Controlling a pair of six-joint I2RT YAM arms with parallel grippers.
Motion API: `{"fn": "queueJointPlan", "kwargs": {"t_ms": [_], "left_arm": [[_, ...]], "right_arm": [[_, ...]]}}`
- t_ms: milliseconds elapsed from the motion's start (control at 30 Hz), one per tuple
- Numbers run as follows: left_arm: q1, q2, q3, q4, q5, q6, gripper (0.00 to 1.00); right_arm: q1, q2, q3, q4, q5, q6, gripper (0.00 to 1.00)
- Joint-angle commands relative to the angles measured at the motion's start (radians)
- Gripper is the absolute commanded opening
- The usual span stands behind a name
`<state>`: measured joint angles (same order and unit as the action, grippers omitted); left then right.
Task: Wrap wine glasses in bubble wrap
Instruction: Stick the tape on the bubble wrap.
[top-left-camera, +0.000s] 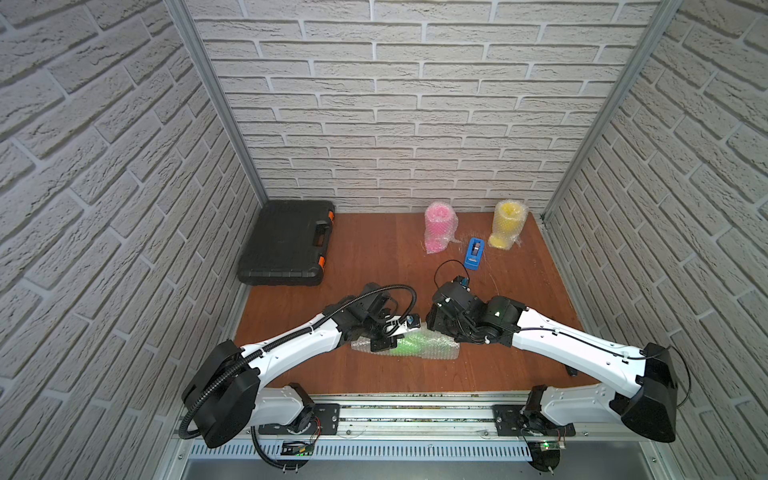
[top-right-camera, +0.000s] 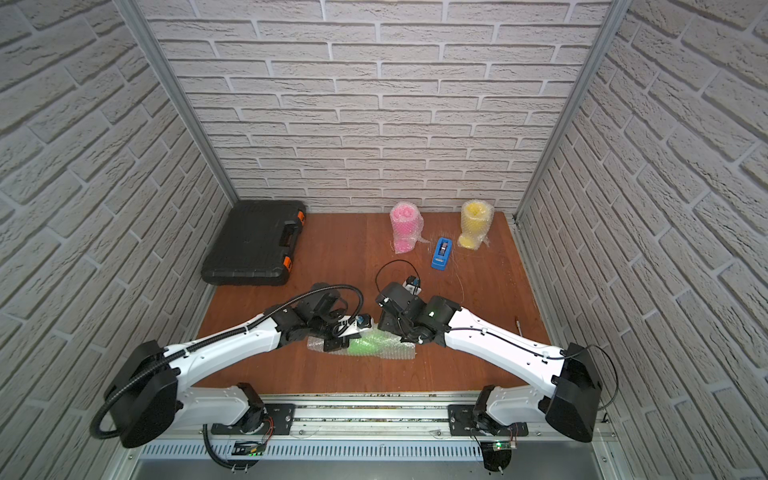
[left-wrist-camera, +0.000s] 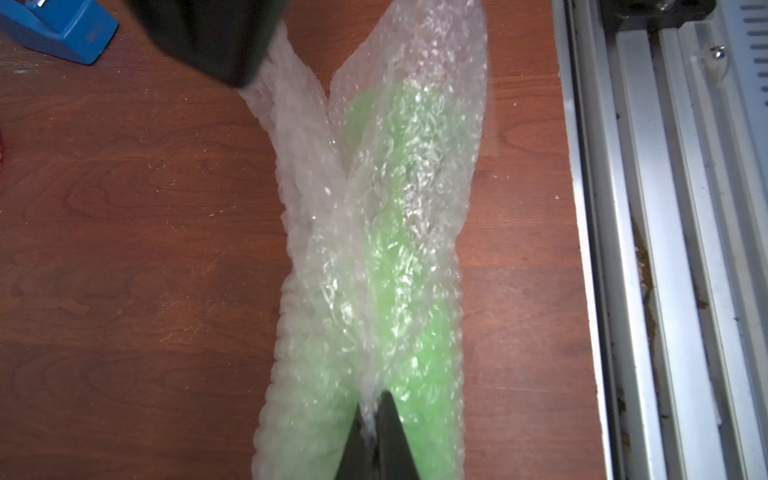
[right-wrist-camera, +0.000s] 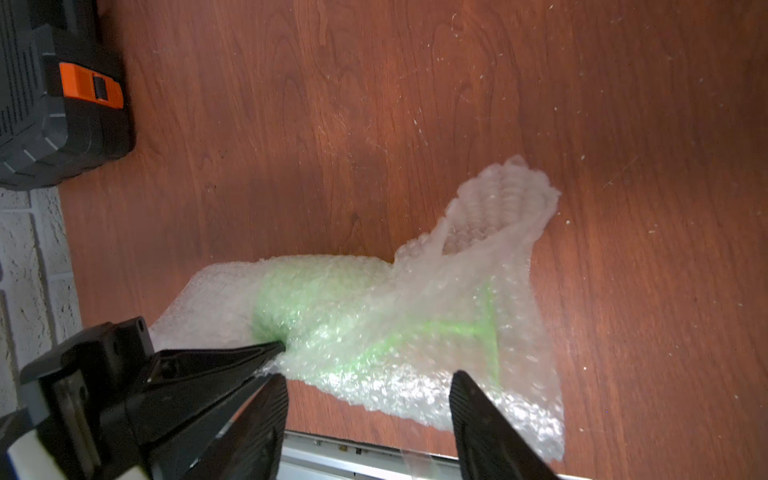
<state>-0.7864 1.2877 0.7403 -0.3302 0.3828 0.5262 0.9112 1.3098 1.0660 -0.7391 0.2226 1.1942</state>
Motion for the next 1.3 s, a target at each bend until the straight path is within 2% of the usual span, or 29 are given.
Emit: {"fn": "queueJointPlan", "kwargs": {"t_ms": [0, 433, 500, 600, 700, 833, 933, 1067, 1267], "left_arm": [[-0.012, 0.004, -0.037, -0.023, 0.017, -0.014, 0.00], [-0.024, 0.005, -0.044, -0.009, 0.021, -0.006, 0.00], [-0.026, 0.001, -0.048, -0.008, 0.021, -0.002, 0.00], [-0.025, -0.002, -0.049, -0.009, 0.017, 0.011, 0.00], [-0.026, -0.010, -0.049, -0.010, 0.021, 0.029, 0.00], [-0.024, -0.023, -0.049, -0.027, 0.020, 0.063, 0.00], [-0.021, -0.035, -0.045, -0.050, 0.020, 0.094, 0.00], [-0.020, -0.049, -0.028, -0.098, 0.010, 0.141, 0.00], [-0.020, -0.067, -0.017, -0.136, 0.018, 0.186, 0.00]], "right_arm": [[0.017, 0.021, 0.020, 0.045, 0.096, 0.039, 0.64], [0.057, 0.099, 0.112, 0.053, 0.209, 0.019, 0.63], [0.056, 0.094, 0.128, 0.050, 0.230, -0.043, 0.60], [0.042, 0.064, 0.151, 0.044, 0.240, -0.230, 0.57], [-0.003, 0.008, 0.151, 0.043, 0.181, -0.437, 0.57], [-0.102, -0.076, 0.104, 0.082, 0.013, -0.696, 0.57], [-0.188, -0.124, 0.046, 0.156, -0.169, -0.894, 0.59], [-0.281, -0.160, -0.036, 0.265, -0.402, -1.148, 0.56], [-0.411, -0.139, -0.169, 0.506, -0.774, -1.369, 0.59]]}}
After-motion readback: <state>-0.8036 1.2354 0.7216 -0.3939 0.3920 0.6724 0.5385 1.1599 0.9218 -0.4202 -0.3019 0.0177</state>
